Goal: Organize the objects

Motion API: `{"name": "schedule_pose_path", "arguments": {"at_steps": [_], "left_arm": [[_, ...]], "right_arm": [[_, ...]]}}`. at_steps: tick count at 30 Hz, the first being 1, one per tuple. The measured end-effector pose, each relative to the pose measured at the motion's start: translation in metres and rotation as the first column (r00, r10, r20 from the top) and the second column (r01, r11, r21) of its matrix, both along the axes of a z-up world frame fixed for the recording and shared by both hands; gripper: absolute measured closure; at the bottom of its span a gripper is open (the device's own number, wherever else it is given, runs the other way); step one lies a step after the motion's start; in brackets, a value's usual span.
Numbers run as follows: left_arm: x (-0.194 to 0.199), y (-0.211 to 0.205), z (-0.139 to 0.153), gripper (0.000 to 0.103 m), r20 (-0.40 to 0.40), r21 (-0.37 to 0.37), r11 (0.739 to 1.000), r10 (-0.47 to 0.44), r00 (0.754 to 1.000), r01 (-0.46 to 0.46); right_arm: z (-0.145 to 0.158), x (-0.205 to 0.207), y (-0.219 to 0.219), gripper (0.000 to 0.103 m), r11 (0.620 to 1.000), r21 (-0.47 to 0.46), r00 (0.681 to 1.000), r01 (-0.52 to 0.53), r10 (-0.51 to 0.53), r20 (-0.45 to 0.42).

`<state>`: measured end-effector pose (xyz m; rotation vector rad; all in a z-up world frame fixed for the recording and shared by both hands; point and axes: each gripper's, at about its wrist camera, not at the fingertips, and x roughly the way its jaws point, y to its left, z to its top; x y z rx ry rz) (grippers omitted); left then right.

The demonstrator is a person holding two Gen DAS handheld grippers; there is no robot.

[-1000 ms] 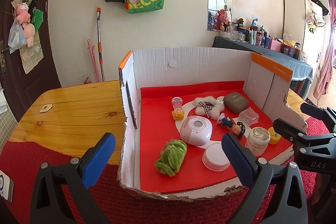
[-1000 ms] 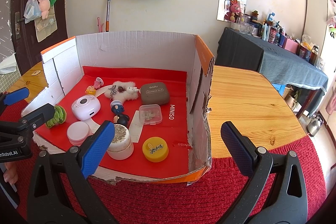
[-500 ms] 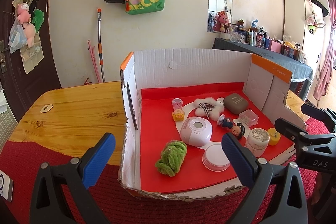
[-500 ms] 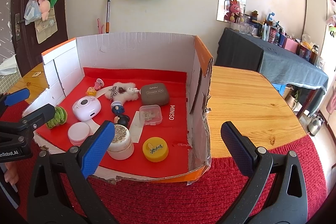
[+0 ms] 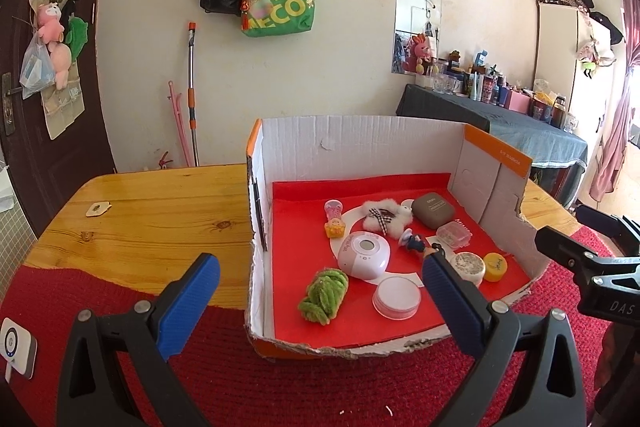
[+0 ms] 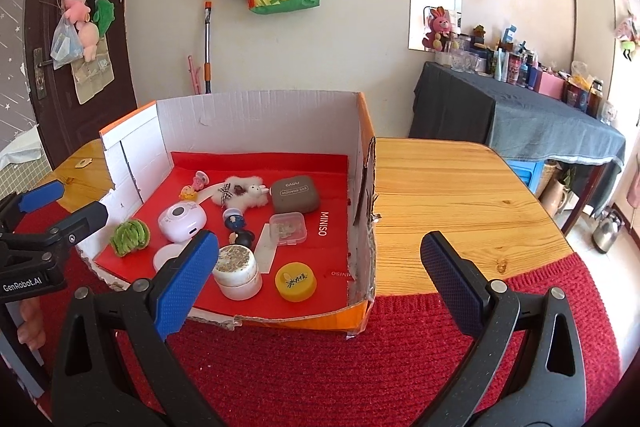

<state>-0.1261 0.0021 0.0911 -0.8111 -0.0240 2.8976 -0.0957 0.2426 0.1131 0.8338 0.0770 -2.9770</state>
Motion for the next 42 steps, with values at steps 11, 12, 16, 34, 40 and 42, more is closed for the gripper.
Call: {"name": "schedule_pose_path", "arguments": {"at_steps": [11,12,16,34,40,42], "left_arm": [[0.041,-0.001,-0.017,0.0,0.107,0.003,1.0,-0.009,0.994,0.008],[0.042,0.0,-0.021,0.0,0.124,0.001,1.0,-0.011,0.992,0.011],[0.046,0.005,-0.039,0.0,0.178,-0.023,1.0,0.001,0.984,0.003],[0.027,0.015,-0.081,0.0,0.34,-0.076,0.995,0.083,0.937,-0.061],[0.026,0.015,-0.082,0.0,0.34,-0.08,0.994,0.093,0.936,-0.07],[0.026,0.015,-0.082,0.0,0.34,-0.082,0.994,0.093,0.936,-0.07]], "right_arm": [[-0.013,0.035,-0.013,0.0,0.999,0.003,0.992,-0.038,0.037,0.124],[-0.018,0.036,-0.013,0.0,0.999,-0.006,0.988,-0.035,0.035,0.151],[-0.037,0.039,-0.011,0.0,1.0,-0.028,0.972,-0.004,0.011,0.233],[-0.074,0.029,-0.005,0.0,0.996,0.039,0.932,0.082,-0.091,0.35],[-0.074,0.028,-0.005,0.0,0.996,0.043,0.931,0.083,-0.092,0.353],[-0.074,0.027,-0.005,0.0,0.996,0.042,0.93,0.084,-0.094,0.355]]}}
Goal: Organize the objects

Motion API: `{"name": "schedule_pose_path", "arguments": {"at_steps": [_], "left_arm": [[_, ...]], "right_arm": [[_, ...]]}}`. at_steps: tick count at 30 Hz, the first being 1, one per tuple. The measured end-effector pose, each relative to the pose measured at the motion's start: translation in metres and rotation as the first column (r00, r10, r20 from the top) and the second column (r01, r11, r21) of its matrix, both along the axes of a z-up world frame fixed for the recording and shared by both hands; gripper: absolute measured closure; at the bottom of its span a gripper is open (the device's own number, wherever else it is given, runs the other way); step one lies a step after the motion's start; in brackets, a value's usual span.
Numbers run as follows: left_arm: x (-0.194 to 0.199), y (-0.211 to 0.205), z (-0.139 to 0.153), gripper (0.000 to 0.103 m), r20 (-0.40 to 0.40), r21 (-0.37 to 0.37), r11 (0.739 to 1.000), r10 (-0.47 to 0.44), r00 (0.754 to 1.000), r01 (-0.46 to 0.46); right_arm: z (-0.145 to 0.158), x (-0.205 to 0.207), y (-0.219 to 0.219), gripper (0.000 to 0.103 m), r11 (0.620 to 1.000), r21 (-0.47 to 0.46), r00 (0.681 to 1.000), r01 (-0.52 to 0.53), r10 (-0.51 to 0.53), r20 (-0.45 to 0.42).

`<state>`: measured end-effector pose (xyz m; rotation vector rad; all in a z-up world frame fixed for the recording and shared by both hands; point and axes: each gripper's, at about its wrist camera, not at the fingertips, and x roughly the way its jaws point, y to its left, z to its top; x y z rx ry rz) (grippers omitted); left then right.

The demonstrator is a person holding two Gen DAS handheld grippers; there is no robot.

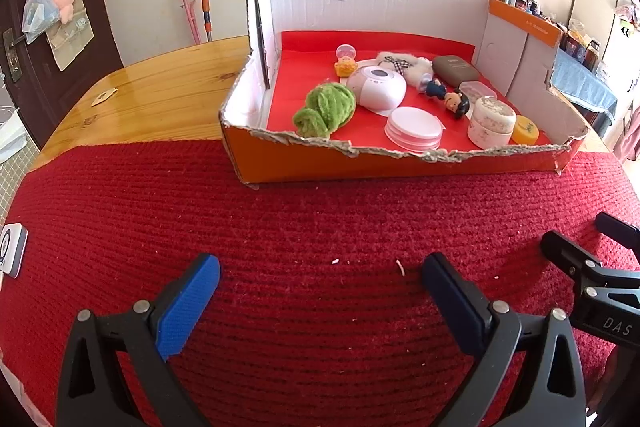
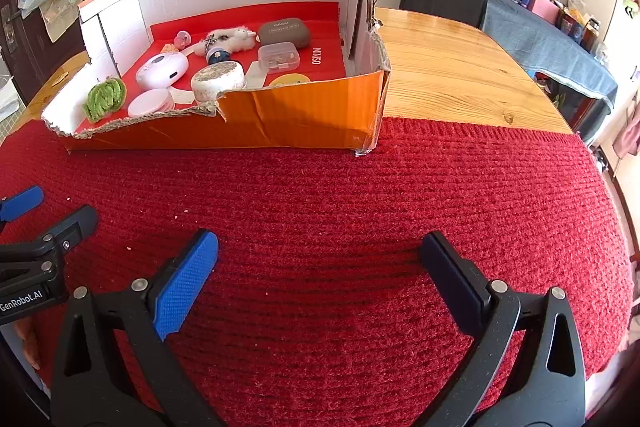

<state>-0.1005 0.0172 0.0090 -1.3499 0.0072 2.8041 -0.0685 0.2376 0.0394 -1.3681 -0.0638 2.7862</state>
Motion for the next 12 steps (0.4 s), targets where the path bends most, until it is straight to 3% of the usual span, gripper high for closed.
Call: {"name": "schedule_pose_path", "arguments": {"at_steps": [12], "left_arm": [[0.0008,-0.0004,-0.0003,0.0,-0.007,0.0,1.0,-0.002,1.0,0.002]], "right_arm": [[0.0,-0.0003,0.0002,0.0,1.0,-0.001,1.0,-0.001,0.001,-0.001]]}}
